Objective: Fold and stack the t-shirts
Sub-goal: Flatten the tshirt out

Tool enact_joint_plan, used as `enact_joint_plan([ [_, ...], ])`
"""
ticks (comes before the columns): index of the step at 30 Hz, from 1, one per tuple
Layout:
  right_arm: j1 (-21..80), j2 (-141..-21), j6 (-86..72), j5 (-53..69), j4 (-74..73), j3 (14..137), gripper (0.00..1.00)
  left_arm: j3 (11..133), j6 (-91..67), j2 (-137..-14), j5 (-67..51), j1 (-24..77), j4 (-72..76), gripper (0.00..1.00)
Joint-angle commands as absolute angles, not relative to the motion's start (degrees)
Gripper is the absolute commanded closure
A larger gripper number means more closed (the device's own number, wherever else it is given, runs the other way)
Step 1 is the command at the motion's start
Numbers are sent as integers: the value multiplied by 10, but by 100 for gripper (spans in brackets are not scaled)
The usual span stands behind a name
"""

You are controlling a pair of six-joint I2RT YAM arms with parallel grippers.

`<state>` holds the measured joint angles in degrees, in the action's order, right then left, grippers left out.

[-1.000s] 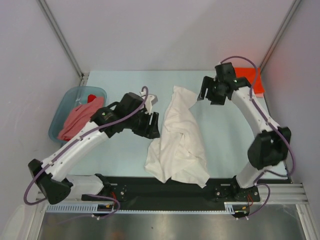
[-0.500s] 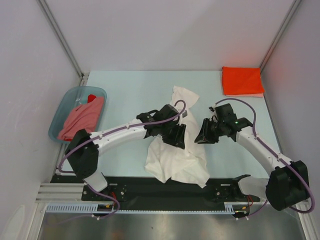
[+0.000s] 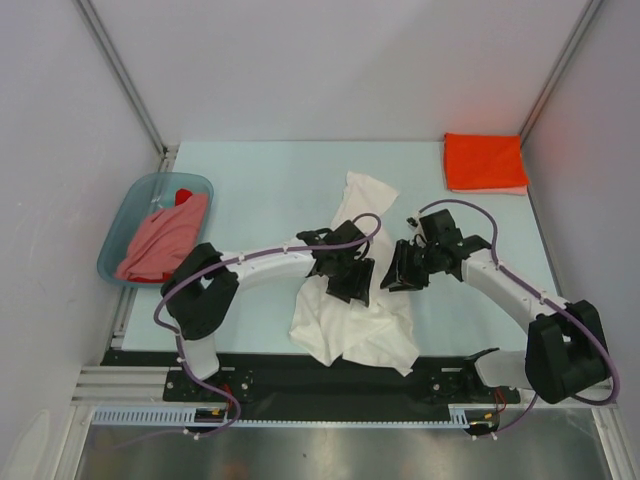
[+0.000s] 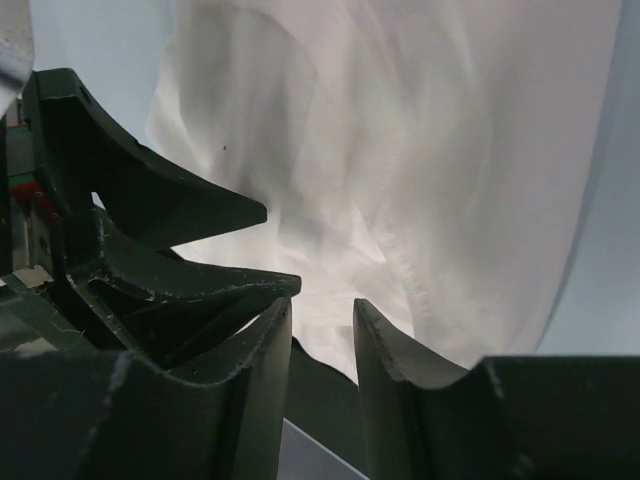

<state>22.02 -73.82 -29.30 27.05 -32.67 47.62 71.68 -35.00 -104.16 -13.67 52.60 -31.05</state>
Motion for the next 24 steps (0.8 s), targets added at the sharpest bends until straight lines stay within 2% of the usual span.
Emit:
enact_joint_plan([
  [1, 224, -758, -275, 275, -307, 473, 63, 729, -363, -1055, -125, 527, -315, 42],
  [7, 232, -804, -271, 276, -297, 479, 63, 723, -364, -1078, -137, 523, -309, 42],
  [9, 240, -819, -269, 271, -294, 483, 63, 721, -365, -1079, -146, 521, -298, 46],
  [10, 242, -823, -269, 269, -294, 484, 63, 720, -365, -1079, -147, 520, -298, 50],
  [11, 250, -830, -268, 265, -292, 487, 63, 720, -364, -1076, -144, 519, -297, 60],
  [13, 257, -845, -268, 258, -291, 493, 60, 716, -364, -1069, -142, 516, -300, 70],
  [14, 261, -850, -268, 255, -292, 496, 57, 714, -364, -1059, -143, 512, -300, 82],
  [15, 271, -860, -270, 244, -293, 503, 55, 705, -364, -1053, -145, 509, -299, 89],
  [16, 273, -865, -271, 239, -294, 505, 50, 699, -363, -1043, -145, 504, -298, 100],
  [20, 294, -886, -279, 204, -297, 526, 43, 677, -357, -993, -134, 492, -304, 100],
  [24, 303, -920, -284, 173, -304, 556, 44, 689, -331, -943, -107, 489, -339, 100],
])
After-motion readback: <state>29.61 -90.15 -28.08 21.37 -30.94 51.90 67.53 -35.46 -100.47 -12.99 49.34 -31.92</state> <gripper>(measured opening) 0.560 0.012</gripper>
